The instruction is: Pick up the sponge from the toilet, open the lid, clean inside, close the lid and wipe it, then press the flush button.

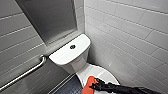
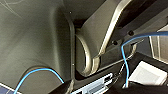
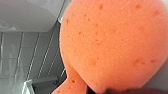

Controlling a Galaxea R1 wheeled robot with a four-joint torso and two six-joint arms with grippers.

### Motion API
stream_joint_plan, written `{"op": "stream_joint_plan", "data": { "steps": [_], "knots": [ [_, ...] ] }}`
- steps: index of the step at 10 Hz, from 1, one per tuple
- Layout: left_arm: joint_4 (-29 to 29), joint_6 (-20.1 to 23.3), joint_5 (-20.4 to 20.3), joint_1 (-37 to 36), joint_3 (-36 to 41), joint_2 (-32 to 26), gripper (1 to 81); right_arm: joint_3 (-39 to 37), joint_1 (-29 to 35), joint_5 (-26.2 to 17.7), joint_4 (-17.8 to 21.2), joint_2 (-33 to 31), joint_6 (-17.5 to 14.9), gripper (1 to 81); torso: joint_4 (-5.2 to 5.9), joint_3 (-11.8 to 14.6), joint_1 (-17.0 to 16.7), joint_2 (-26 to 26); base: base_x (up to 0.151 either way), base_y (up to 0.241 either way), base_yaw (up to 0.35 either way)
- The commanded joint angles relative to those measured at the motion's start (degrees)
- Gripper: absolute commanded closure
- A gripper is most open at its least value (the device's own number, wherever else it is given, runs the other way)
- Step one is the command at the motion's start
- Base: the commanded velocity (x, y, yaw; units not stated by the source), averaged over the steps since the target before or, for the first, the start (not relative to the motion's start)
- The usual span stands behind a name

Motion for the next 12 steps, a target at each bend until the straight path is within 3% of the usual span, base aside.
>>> {"op": "stream_joint_plan", "data": {
  "steps": [1,5,10,12],
  "knots": [
    [-0.1,0.3,5.2,0.8,0.8,-0.3,1.0,16.4,0.9,-3.2,-0.9,-13.5,0.2,81.1,0.0,0.0,0.0,0.0,0.0,0.0,0.0],
    [-0.1,0.3,5.3,0.7,0.8,-0.4,1.0,17.7,-6.7,2.2,-0.8,-21.3,0.2,81.1,0.0,0.0,0.0,0.0,0.0,0.0,0.0],
    [0.1,0.3,5.3,0.7,0.8,-0.4,1.0,24.4,-18.3,14.1,-0.4,-40.4,0.3,81.1,0.0,0.0,0.0,0.0,0.0,0.0,0.0],
    [-0.2,0.3,5.3,0.7,0.8,-1.1,1.0,21.5,-25.4,18.1,-0.4,-43.9,0.4,81.1,0.0,0.0,0.0,0.0,0.0,0.0,0.0]
  ]
}}
